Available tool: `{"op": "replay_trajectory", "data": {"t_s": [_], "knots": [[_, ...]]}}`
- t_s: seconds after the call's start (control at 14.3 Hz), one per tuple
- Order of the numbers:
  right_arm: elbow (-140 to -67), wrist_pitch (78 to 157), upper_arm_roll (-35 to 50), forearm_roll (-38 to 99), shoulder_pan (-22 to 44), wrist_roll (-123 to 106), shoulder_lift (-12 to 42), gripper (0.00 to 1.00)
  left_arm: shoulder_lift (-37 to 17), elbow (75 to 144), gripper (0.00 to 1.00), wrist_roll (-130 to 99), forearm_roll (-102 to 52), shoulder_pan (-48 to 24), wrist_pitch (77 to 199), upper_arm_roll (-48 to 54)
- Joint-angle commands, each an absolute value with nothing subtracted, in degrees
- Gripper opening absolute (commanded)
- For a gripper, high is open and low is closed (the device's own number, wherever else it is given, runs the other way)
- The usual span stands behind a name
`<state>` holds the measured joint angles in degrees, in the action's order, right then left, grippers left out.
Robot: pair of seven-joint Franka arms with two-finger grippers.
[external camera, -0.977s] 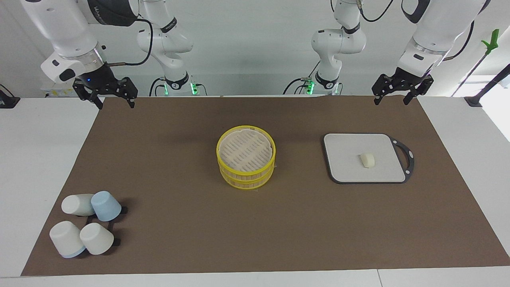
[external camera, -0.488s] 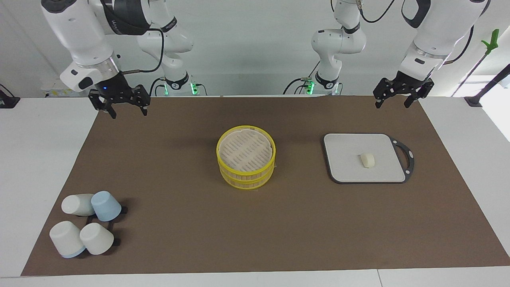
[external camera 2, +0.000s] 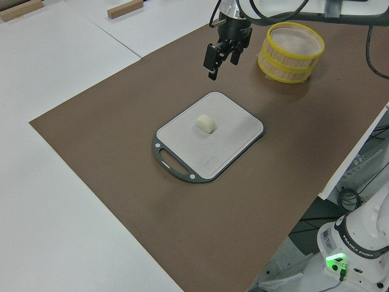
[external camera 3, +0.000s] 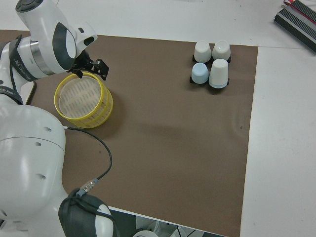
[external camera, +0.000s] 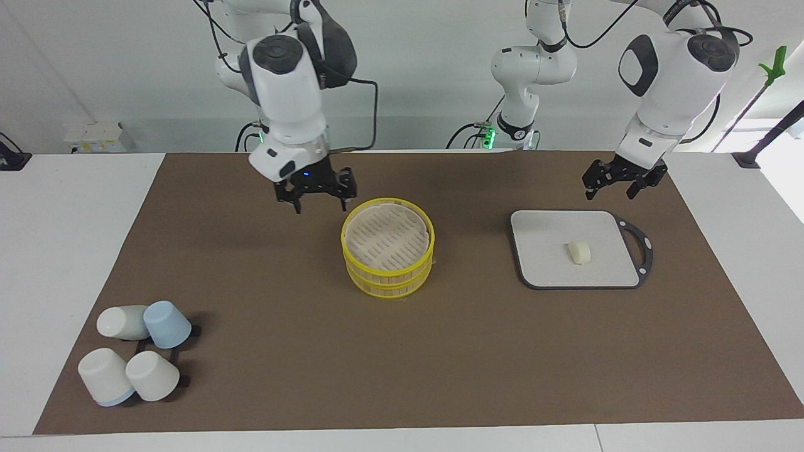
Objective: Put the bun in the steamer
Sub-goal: 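Reach the right gripper to the steamer lid while the left gripper reaches the bun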
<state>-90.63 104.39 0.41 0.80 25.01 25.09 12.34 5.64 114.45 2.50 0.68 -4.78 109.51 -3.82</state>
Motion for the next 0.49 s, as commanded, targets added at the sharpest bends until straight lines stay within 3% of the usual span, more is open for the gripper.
{"op": "replay_trajectory", "data": {"t_s": [0.0,0.42], "knots": [[-82.4,105.7,0.0,1.0,30.5,31.6,20.6,1.0,5.5,121.6,1.0,3.8,1.8,-3.7,117.5,-3.5],[-78.5,107.7,-0.2,0.1,38.3,39.5,27.8,1.0,-1.2,126.1,1.0,5.2,1.6,-3.8,128.0,-3.3]]}}
